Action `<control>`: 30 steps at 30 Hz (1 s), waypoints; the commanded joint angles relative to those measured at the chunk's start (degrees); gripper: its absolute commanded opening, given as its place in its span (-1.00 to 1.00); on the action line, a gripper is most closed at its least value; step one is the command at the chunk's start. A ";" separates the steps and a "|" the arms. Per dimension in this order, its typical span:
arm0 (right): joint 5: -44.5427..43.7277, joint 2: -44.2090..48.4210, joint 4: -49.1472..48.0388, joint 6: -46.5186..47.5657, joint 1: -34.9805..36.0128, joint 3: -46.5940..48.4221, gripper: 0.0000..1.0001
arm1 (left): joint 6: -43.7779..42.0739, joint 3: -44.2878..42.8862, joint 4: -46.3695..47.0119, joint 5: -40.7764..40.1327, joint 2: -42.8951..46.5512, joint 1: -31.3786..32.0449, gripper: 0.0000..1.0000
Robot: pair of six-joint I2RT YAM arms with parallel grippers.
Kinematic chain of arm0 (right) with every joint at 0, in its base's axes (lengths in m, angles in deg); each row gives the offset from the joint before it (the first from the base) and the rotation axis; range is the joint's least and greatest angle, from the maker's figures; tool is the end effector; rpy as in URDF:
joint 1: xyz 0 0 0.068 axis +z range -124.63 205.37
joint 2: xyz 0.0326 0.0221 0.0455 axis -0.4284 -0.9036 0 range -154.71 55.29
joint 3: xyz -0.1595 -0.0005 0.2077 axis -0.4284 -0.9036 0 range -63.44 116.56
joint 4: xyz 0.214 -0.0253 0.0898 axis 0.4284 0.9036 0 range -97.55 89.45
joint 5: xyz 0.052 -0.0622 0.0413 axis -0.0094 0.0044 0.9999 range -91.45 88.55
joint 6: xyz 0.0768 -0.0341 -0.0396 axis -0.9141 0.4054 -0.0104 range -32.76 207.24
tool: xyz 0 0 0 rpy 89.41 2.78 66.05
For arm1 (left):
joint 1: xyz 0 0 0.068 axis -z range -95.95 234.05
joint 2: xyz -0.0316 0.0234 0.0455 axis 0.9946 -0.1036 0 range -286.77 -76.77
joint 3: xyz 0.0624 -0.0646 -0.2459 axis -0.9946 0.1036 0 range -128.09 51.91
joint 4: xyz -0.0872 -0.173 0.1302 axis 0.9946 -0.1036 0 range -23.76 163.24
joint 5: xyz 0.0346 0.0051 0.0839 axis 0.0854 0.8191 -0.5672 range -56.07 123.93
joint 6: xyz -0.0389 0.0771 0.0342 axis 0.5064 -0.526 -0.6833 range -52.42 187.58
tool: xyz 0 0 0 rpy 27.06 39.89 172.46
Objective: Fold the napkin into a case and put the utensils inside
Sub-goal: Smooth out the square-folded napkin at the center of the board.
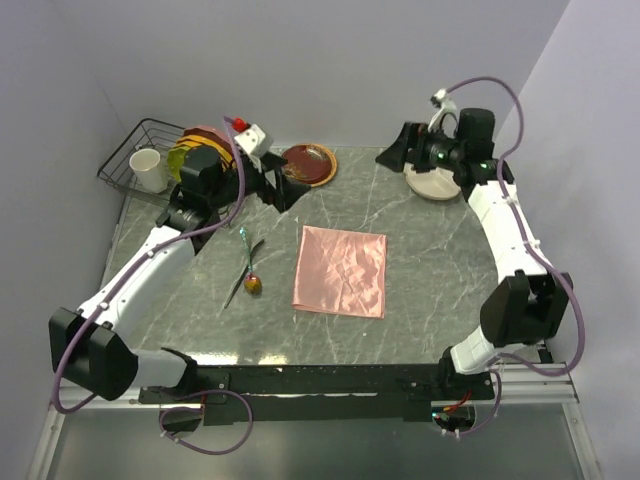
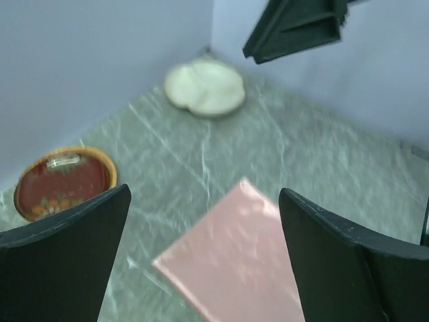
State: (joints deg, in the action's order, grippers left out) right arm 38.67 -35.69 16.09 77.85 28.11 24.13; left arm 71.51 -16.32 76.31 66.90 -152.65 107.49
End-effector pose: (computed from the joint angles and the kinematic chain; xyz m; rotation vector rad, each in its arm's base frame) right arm 0.3623 0.0713 0.3505 -0.3262 1.9971 0.8447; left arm 0.2782 -0.1702 0.3779 0.7216 1.5452 -0.8322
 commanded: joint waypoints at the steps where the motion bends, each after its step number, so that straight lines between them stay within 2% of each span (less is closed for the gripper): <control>1: 11.28 -2.87 -11.68 -14.57 -1.68 -0.92 1.00 | 11.41 -1.37 7.23 -3.47 -6.02 -0.06 0.99; 2: 16.17 -7.15 -18.04 -18.96 -1.78 -1.17 1.00 | 13.11 -5.30 5.73 -0.05 -10.56 -0.32 0.99; 3: 18.31 -9.20 -18.62 -28.66 -1.08 -1.17 1.00 | 15.13 -6.90 4.59 2.86 -12.78 -0.50 0.99; 4: 18.42 -10.43 -18.45 -30.50 -0.29 -1.70 1.00 | 22.81 -7.53 6.40 4.28 -14.72 -0.50 0.99; 6: 14.83 -8.70 -23.45 -33.39 1.55 -8.18 1.00 | 31.98 -4.48 12.89 6.92 -18.60 -0.59 0.99; 7: 14.99 -7.99 -25.46 -35.59 2.00 -10.64 1.00 | 39.85 -1.24 20.58 7.54 -19.56 -0.59 0.99; 9: 17.18 -8.60 -31.27 -42.80 2.79 -16.80 1.00 | 48.76 0.19 25.21 11.05 -23.69 -0.50 0.99; 11: 17.71 -9.83 -38.10 -47.54 3.49 -21.62 1.00 | 53.27 0.64 30.73 15.08 -28.51 -0.50 0.99; 15: 18.76 -15.61 -44.20 -50.73 5.25 -23.32 1.00 | 64.95 0.29 40.25 19.67 -36.96 -0.50 0.99; 19: 18.50 -21.50 -48.85 -52.83 6.05 -22.10 1.00 | 68.14 -3.04 44.20 21.69 -45.12 -0.59 0.99; 24: 17.89 -27.74 -49.48 -52.84 6.57 -19.63 1.00 | 72.45 -4.37 49.83 22.31 -50.68 -0.68 0.99; 30: 18.07 -32.50 -49.31 -52.14 6.66 -16.21 1.00 | 70.17 -7.01 47.03 21.26 -54.99 -1.12 0.99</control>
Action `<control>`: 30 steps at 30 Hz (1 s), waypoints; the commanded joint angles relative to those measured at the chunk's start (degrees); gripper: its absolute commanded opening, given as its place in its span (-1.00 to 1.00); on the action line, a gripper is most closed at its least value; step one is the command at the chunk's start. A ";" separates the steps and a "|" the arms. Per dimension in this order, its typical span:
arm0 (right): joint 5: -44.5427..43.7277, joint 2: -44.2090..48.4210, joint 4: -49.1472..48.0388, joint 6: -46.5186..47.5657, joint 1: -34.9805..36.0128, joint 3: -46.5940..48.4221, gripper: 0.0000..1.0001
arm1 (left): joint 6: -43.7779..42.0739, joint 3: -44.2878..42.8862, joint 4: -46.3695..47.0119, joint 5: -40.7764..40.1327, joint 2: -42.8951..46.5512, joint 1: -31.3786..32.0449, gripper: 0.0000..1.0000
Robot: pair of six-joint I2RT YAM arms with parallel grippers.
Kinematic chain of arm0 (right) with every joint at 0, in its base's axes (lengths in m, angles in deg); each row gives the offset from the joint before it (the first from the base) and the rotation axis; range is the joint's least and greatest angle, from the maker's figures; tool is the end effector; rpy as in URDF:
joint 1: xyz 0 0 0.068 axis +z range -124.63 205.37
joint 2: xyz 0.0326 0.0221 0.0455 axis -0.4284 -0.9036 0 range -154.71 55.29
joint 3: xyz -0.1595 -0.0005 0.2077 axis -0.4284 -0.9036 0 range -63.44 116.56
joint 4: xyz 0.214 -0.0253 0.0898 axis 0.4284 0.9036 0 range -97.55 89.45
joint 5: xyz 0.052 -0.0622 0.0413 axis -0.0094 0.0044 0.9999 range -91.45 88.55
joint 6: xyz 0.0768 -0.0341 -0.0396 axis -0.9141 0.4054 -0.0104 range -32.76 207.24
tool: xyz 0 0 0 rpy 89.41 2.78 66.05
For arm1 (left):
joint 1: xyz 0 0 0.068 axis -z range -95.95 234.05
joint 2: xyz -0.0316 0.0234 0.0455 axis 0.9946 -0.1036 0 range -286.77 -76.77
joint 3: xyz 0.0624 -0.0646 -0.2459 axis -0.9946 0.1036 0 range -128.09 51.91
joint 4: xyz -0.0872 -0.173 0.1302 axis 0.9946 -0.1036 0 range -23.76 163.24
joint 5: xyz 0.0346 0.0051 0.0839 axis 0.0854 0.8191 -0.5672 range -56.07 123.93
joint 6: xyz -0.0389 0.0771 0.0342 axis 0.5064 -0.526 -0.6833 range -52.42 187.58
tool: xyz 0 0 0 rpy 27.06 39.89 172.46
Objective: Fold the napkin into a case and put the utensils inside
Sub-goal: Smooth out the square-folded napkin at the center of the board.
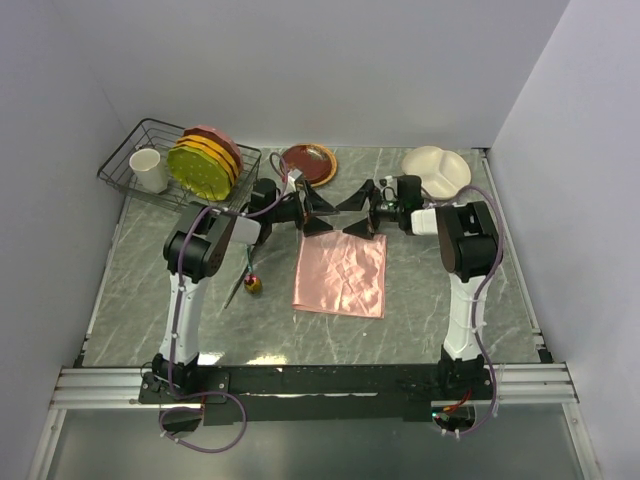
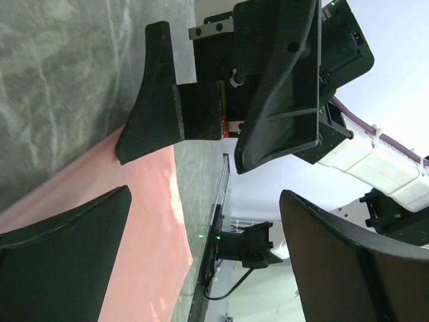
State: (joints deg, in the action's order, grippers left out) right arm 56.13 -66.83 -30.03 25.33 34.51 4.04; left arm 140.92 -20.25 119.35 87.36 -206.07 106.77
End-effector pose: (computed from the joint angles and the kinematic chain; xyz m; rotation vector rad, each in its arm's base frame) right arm 0.4116 0.1378 0.1237 0.3910 2.3374 1.7420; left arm 0.4062 -0.2428 0.1374 -0.1059 2.1759 -1.9099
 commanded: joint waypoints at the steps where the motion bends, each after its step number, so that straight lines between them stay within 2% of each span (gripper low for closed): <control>1: 0.43 -1.80 -2.14 1.52 0.26 4.41 1.00 | 0.40 -3.51 2.51 0.45 -2.53 -0.40 0.99; 6: 0.25 -3.38 4.62 8.11 -1.06 5.47 1.00 | -2.93 -3.61 -2.50 -0.87 -4.39 -1.10 0.99; 10: -0.10 -3.38 13.22 17.32 -3.51 5.73 0.99 | -5.05 -2.72 -5.59 -1.92 -5.00 -2.41 0.99; 15: -0.37 -3.38 16.41 22.27 -5.10 6.86 1.00 | -5.40 -2.37 -5.33 -1.84 -5.35 -2.68 0.99; 18: 0.16 -0.40 17.99 23.76 -5.19 9.23 1.00 | -5.75 -2.63 -5.50 -1.66 -5.09 -2.33 0.99; 24: 1.65 9.09 18.70 22.37 -4.67 8.38 1.00 | -6.72 -1.32 -5.33 -2.10 -4.13 -2.24 0.99; 30: 2.36 13.23 9.14 13.50 -0.46 -1.11 1.00 | -6.90 0.62 -4.62 -2.98 -3.77 -2.24 0.99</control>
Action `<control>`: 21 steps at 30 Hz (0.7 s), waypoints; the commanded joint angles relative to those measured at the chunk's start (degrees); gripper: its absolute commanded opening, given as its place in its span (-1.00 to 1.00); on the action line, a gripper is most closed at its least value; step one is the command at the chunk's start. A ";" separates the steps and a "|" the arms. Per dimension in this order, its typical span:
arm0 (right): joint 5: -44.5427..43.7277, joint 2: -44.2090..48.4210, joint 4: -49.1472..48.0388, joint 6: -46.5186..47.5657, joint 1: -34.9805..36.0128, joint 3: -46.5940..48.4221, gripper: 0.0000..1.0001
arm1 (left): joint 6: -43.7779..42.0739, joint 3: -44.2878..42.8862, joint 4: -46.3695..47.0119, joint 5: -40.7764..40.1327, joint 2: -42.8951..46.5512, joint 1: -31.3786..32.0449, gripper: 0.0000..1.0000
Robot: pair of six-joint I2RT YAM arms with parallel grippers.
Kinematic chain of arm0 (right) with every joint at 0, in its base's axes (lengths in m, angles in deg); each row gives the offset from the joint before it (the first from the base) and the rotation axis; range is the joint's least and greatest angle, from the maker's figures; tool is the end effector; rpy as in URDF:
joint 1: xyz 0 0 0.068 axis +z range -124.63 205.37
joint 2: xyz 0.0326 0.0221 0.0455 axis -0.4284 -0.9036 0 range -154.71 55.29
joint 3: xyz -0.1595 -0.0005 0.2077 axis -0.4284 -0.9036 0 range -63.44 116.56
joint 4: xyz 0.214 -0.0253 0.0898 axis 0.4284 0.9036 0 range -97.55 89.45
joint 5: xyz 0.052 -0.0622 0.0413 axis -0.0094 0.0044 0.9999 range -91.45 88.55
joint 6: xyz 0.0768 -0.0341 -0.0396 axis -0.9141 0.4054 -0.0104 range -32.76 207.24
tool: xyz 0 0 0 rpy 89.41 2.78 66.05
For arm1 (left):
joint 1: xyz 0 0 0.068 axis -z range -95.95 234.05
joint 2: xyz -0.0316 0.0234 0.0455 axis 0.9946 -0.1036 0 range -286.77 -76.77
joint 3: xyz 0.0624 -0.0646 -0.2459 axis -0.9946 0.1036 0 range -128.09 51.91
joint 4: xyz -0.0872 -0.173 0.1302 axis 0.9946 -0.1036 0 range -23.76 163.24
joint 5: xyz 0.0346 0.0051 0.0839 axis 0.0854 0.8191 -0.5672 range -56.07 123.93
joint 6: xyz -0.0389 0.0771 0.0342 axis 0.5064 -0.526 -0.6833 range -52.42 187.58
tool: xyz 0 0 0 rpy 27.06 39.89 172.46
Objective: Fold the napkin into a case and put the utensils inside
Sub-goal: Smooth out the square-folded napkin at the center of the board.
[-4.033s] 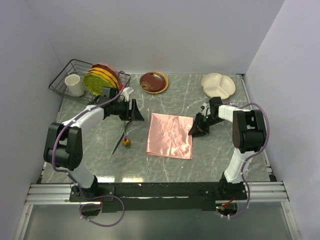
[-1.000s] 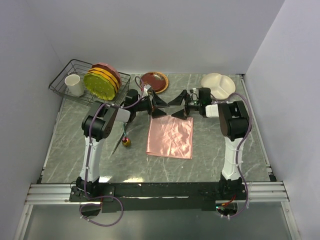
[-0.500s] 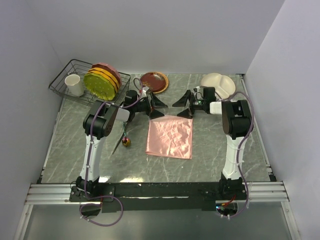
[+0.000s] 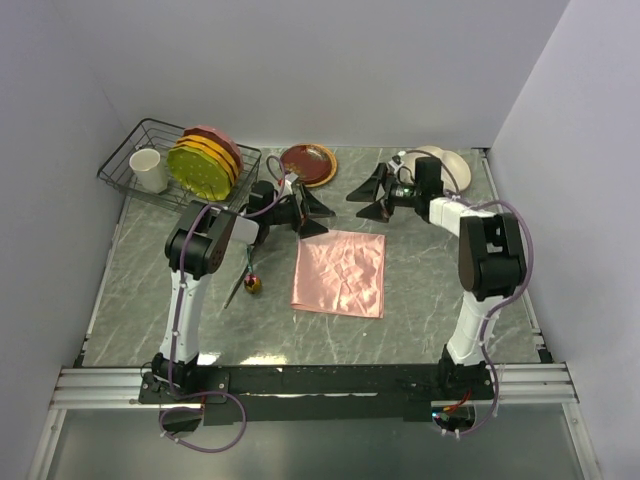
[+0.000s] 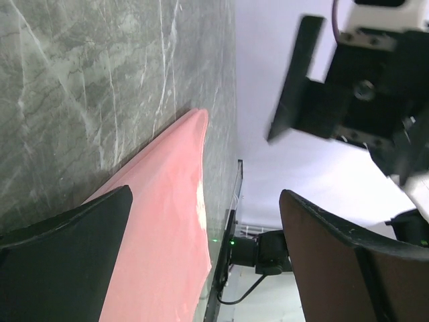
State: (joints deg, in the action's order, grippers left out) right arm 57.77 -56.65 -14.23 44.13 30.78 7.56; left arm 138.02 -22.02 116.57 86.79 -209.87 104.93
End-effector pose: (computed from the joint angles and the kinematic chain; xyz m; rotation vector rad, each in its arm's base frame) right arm 0.4040 0.1105 0.1866 0.0835 2.2527 1.5874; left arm 0.4191 -0.2312 0.1103 -0.1625 2.2197 -1.8499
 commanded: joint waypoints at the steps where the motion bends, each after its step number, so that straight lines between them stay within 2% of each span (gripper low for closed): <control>1: 0.46 2.09 -8.07 -6.36 3.64 -5.51 1.00 | -3.73 2.48 -1.59 -2.32 0.03 -0.41 0.99; 5: -0.68 -2.04 -12.91 -9.35 4.00 -7.72 1.00 | -4.34 2.39 -2.37 -1.97 -0.23 -0.41 0.99; 8: -2.00 -5.21 -12.31 -7.52 3.21 -7.37 1.00 | -4.87 2.13 -2.64 -1.54 -0.58 -0.49 0.99; 13: -5.42 -7.94 -5.02 -1.54 1.10 -6.05 1.00 | -5.04 1.16 -1.59 0.13 -0.94 -0.76 0.99; 16: -7.18 -8.38 -1.69 0.57 0.22 -6.05 1.00 | -7.93 0.54 -0.53 4.08 2.65 -0.67 0.99; 18: -8.06 -8.38 0.87 2.50 -0.05 -5.96 1.00 | -13.70 0.72 -5.52 7.07 5.82 -0.67 0.99; 21: -9.03 -8.56 2.37 3.47 0.04 -5.96 1.00 | -17.51 3.52 -9.74 10.15 12.41 -0.76 0.99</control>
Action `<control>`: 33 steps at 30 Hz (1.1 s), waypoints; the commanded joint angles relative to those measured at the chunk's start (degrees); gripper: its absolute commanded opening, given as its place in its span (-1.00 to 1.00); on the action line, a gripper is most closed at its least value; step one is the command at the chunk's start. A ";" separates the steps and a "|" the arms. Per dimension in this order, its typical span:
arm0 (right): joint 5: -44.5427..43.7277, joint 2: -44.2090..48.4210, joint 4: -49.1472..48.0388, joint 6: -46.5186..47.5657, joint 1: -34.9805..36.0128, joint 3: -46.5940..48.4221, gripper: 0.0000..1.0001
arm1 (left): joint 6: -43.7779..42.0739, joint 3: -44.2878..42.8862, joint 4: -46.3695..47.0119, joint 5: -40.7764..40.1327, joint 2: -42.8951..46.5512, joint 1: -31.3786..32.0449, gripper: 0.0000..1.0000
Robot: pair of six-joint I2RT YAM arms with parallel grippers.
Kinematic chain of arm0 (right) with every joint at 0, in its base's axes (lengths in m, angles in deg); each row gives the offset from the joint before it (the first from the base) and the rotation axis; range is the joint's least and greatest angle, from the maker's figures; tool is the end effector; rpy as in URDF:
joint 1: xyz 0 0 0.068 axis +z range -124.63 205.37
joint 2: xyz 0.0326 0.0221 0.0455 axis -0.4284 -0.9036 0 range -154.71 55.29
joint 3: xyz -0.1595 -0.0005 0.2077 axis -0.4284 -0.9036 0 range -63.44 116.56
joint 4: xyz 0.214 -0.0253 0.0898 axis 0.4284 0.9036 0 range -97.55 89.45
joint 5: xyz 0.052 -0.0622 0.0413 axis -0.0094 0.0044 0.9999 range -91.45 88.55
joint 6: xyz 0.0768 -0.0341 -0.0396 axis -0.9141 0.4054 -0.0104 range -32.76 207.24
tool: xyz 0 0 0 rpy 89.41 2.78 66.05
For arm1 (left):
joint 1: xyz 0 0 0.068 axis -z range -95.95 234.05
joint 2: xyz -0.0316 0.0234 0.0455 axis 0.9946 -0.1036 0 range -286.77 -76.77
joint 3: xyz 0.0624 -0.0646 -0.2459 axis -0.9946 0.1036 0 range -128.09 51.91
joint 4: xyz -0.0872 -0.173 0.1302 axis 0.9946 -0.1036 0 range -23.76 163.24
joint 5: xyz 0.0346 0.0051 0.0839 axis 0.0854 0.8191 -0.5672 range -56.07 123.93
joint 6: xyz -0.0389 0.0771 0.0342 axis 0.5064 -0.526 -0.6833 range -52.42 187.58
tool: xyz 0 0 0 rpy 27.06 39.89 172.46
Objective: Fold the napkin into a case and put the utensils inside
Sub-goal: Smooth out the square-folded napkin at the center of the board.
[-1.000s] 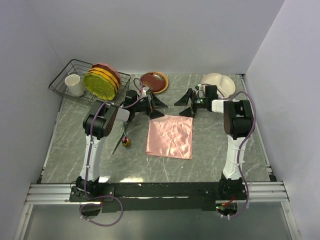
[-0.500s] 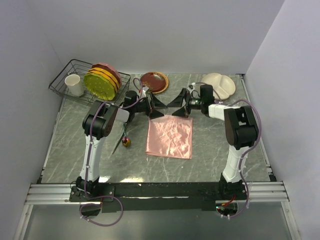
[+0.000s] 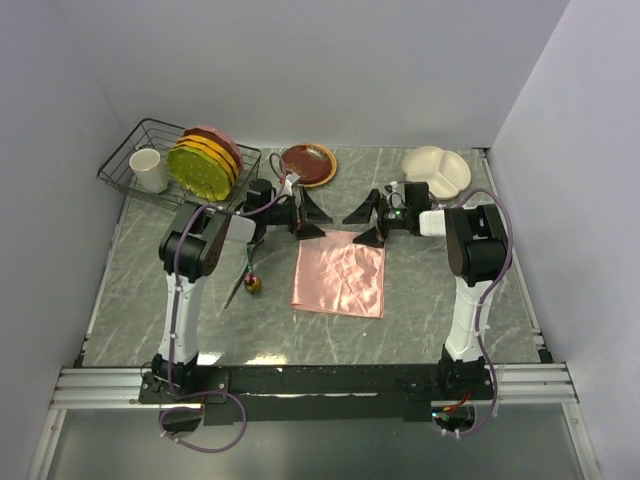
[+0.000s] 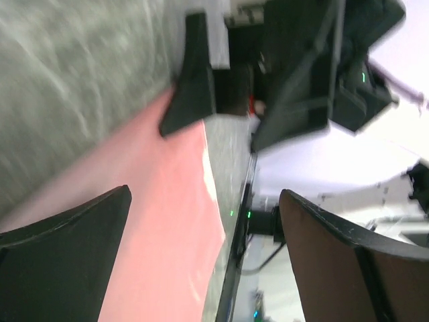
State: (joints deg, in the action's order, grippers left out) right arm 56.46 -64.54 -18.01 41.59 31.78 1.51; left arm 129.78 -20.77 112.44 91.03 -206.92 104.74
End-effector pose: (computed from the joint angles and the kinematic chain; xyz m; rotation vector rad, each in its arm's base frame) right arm 0.3925 0.1154 0.1085 0.2771 2.4202 1.6169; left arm 0.4078 -0.2290 0.1203 0.0279 2.2231 -1.8338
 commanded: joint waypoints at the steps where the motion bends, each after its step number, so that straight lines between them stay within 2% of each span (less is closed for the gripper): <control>1: -8.07 -0.67 6.33 6.27 -1.05 0.27 1.00 | -9.11 5.16 -5.45 6.70 12.34 -0.39 0.99; 4: -8.52 -0.84 6.94 6.89 -0.97 0.44 1.00 | -9.11 10.97 -6.15 8.37 16.58 0.32 0.99; 8: -8.87 -1.02 7.47 7.33 -0.96 0.62 1.00 | -8.85 15.81 -5.19 9.52 17.74 2.07 0.99; 16: -10.36 -2.69 11.24 9.96 -0.88 3.78 1.00 | -5.42 17.49 1.13 8.99 11.15 3.66 0.99; 21: -11.85 -3.57 13.36 11.98 -0.79 6.15 1.00 | -9.53 19.51 -3.85 8.03 8.68 2.69 0.99; 25: -12.91 -4.44 15.03 13.21 -0.35 7.73 0.99 | -10.60 21.27 -3.78 8.20 8.42 1.46 0.99; 28: -12.56 -4.54 15.21 13.92 0.00 8.79 0.98 | -11.92 21.18 -2.99 8.20 10.70 1.72 0.99; 33: -9.49 1.43 17.57 16.28 1.58 11.07 1.00 | -13.41 21.53 -3.78 7.24 19.11 3.83 0.99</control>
State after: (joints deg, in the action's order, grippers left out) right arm 53.84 -66.15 -3.37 51.21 32.26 10.53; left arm 121.08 -0.88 109.29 99.84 -195.40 106.97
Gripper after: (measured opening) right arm 0.992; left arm 0.992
